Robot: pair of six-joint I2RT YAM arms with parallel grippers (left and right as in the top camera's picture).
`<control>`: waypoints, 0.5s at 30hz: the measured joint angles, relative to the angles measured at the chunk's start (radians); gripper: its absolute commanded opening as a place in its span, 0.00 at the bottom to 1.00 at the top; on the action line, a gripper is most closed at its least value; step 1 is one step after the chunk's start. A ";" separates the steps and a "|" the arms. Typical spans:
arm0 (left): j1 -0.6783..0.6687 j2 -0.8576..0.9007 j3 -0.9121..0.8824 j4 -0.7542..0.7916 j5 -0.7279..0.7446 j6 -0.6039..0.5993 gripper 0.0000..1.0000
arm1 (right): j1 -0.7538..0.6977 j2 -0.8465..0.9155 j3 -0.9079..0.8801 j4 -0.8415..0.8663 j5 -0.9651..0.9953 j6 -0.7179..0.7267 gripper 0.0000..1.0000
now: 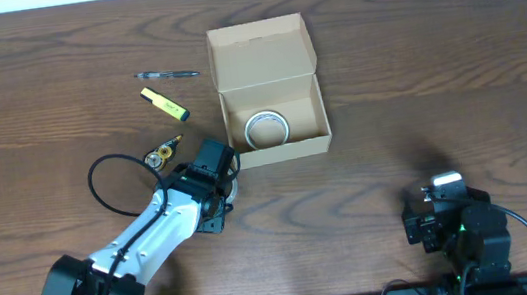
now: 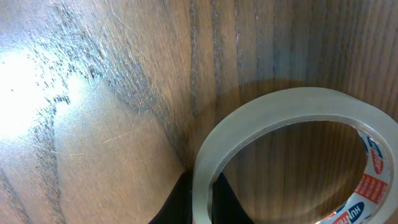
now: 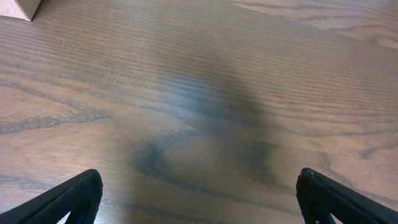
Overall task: Pack container
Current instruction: 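Move the left gripper to the clear tape ring and grasp its rim, then carry the clear tape ring into the box and release it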
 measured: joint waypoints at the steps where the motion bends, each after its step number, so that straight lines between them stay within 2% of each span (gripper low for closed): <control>1: 0.000 -0.002 0.000 -0.003 0.000 0.000 0.06 | 0.000 0.000 0.000 0.000 0.000 0.000 0.99; 5: 0.000 -0.053 -0.001 -0.071 -0.020 0.000 0.06 | 0.000 0.000 0.000 0.000 0.000 0.000 0.99; 11: 0.001 -0.270 -0.002 -0.224 -0.128 0.000 0.06 | 0.000 0.000 0.000 0.000 0.000 0.000 0.99; 15: 0.001 -0.371 -0.002 -0.257 -0.197 0.004 0.06 | 0.000 0.000 0.000 0.000 0.000 0.000 0.99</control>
